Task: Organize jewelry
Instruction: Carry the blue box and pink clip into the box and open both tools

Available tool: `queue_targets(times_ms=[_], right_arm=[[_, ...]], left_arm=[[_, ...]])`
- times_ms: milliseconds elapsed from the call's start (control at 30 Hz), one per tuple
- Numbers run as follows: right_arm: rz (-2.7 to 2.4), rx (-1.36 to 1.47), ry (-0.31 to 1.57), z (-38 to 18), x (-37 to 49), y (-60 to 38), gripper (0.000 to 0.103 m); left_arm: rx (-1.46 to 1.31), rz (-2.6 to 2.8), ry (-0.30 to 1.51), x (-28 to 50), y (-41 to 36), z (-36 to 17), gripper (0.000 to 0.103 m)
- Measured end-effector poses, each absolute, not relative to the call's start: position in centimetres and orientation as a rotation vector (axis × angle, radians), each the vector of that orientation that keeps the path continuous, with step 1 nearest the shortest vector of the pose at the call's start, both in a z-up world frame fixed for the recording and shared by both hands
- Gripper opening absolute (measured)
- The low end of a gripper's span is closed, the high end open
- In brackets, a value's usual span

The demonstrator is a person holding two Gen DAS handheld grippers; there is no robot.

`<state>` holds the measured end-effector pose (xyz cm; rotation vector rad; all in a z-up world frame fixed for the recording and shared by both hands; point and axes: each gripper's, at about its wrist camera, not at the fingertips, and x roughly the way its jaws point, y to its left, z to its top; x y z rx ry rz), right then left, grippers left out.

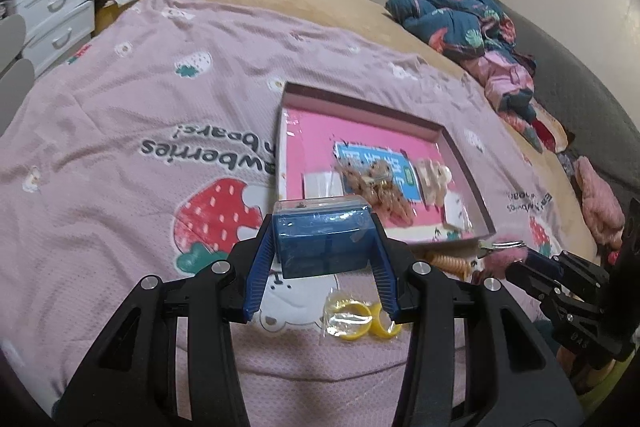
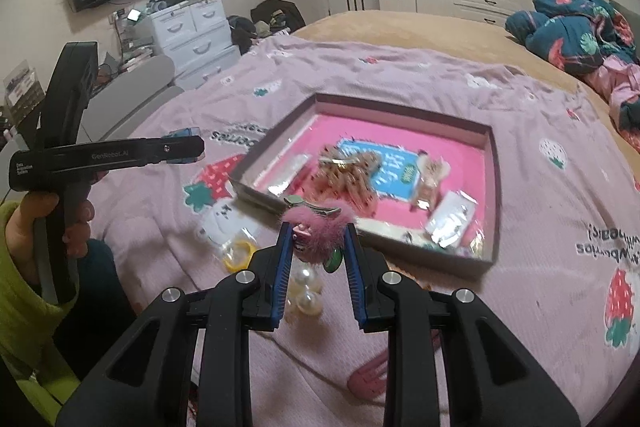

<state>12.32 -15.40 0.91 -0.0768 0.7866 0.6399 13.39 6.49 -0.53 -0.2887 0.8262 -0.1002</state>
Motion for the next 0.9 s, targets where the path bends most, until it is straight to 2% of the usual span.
queue_targets(times_ms=[567,900], right_arm=[[0.592,-0.048,0.68,4.5,16.5,-15.7,0.025],[0.47,-0.008,0.708,2.6,20.3,-19.0,0.025]], left_arm=[[-0.269,-0.123,0.747,17.7,5.7,2.5,0.036],[-0.231,-0.168,0.764,22.4,2.9,2.0,0.036]])
